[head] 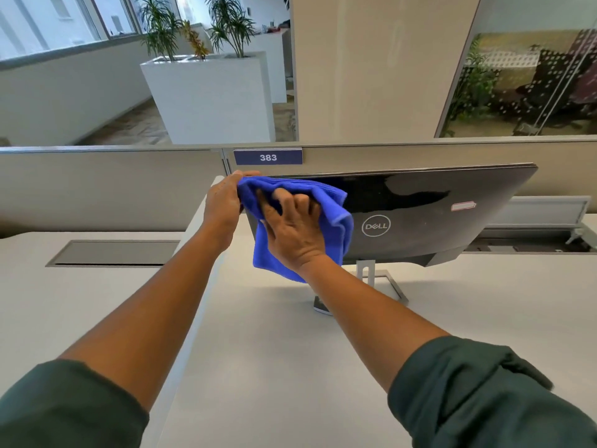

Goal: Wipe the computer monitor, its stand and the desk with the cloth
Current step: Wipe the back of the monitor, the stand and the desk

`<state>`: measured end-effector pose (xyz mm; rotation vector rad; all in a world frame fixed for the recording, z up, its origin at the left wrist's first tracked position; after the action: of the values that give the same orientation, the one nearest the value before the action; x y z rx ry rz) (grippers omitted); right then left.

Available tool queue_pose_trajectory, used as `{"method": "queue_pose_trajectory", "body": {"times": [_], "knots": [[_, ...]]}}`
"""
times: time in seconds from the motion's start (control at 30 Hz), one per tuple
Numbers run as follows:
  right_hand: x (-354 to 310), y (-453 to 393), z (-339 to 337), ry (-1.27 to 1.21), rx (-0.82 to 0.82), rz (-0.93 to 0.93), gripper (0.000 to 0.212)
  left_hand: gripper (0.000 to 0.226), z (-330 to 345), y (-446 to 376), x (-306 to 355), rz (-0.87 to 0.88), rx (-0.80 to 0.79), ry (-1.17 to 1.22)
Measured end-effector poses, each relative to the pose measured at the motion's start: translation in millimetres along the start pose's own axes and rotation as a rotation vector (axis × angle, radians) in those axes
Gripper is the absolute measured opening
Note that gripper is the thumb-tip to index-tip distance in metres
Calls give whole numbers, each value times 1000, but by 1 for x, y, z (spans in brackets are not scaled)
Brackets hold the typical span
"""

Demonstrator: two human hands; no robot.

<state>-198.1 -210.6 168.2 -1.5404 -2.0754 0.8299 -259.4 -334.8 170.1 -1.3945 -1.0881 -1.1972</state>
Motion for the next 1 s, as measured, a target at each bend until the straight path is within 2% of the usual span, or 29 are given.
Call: {"method": "queue_pose_trajectory", "body": {"times": [0.13, 0.27, 0.37, 0.47, 0.57, 0.63, 0.8, 0.93, 1.0], "knots": [[-29, -1, 26, 97, -195, -152, 45, 36, -3, 1, -1, -34, -27, 22], [-7, 27, 38, 127, -235, -223, 49, 32, 0, 2, 0, -55, -39, 50], [30, 53, 31, 114, -147, -168, 46, 35, 2, 3, 0, -43, -44, 42], [70, 65, 13, 47, 4, 36, 46, 34, 2, 3, -1, -42, -16, 48], [80, 55, 0, 1, 73, 196, 45, 33, 3, 4, -1, -40, 1, 47], [64, 37, -7, -28, 97, 183, 42, 32, 4, 3, -2, -42, -1, 46], [0, 4, -9, -24, 57, -51, 39, 32, 3, 6, 0, -17, -18, 12], [14, 10, -11, -97, 98, -65, 29, 36, 4, 7, 1, 11, 14, 4], [46, 19, -17, -125, 144, 8, 29, 37, 5, 7, 1, 12, 32, 16]]}}
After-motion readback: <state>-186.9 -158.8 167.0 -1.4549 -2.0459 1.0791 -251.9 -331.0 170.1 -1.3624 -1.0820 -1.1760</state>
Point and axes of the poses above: each hand's wrist, its own y-axis away from the middle knuckle, its own z-axis out of the palm, x = y × z, the point moved 9 cm from there along -y, towards the middle knuckle, and after that the axes turned 12 degrees about -x, right-handed, at the moved point
